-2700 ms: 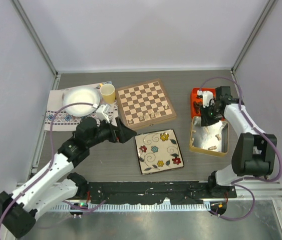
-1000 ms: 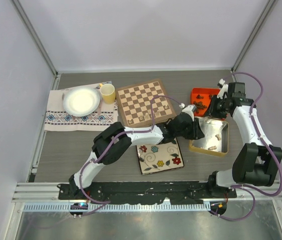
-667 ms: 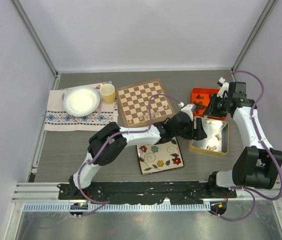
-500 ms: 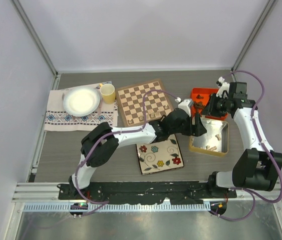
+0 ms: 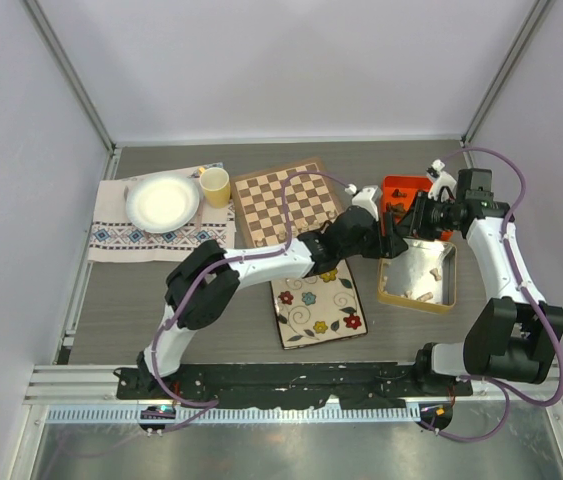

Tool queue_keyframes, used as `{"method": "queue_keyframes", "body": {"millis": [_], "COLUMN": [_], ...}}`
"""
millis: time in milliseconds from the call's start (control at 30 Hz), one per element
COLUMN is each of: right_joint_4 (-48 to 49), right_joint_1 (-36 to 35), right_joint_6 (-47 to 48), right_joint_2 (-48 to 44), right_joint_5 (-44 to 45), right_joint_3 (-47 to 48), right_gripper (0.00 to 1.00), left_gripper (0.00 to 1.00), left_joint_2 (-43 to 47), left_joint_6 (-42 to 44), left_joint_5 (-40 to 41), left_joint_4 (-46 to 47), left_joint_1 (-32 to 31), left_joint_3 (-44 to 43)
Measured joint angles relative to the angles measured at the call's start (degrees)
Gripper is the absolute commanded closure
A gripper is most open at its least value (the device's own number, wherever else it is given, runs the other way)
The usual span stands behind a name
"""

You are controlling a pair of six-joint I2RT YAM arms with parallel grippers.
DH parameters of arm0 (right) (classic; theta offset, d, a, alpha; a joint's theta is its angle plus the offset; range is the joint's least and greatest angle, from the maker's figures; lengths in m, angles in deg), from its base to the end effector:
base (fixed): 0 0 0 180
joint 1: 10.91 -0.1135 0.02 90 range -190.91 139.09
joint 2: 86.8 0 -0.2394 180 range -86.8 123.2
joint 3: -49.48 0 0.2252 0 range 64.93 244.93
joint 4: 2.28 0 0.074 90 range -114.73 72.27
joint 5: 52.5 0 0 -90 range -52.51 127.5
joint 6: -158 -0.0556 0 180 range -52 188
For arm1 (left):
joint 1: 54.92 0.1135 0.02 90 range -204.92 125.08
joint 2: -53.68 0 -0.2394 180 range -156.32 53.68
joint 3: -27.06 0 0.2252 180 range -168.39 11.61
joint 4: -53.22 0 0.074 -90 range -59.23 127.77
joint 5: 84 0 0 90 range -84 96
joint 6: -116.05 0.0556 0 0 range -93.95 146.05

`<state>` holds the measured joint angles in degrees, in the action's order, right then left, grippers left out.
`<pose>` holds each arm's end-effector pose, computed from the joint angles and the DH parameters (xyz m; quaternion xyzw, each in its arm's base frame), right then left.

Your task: Set up the chess pieces on the board

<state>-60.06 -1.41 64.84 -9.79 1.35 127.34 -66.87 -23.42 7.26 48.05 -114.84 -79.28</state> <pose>0.2581 -0.0099 0.2505 0.0127 0.9155 0.2820 0.2866 0.2428 -0.4167 0.2214 0.0680 0.8132 -0.4665 0.3413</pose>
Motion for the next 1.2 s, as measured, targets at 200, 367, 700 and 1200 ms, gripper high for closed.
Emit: {"method": "queue_keyframes", "body": {"millis": [200, 367, 700, 1200], "right_joint_4": [-0.04, -0.07, -1.62, -15.34], "right_joint_1": [-0.02, -0.31, -1.68, -7.13], "right_joint_6": [0.02, 0.79, 8.37, 21.0], "right_joint_2": [-0.31, -0.26, 0.02, 2.89], "right_joint_5": [-1.55, -2.25, -6.99, -16.04], "right_joint_3": [0.0, 0.0, 0.5, 4.26], "right_gripper": [0.99, 0.99, 0.95, 0.62], "left_gripper": [0.65, 0.71, 0.85, 0.91], "left_joint_2": [-0.48, -0.46, 3.96, 18.34], "left_joint_6": [0.48, 1.42, 12.55, 44.7], "left_joint_5": [0.42, 0.22, 0.57, -1.22], "left_joint_4": [-1.95, -1.73, -0.48, 9.46], "left_joint_1": [0.2, 0.17, 0.07, 3.13], "left_joint_3": [-0.94, -1.05, 4.28, 26.82]}}
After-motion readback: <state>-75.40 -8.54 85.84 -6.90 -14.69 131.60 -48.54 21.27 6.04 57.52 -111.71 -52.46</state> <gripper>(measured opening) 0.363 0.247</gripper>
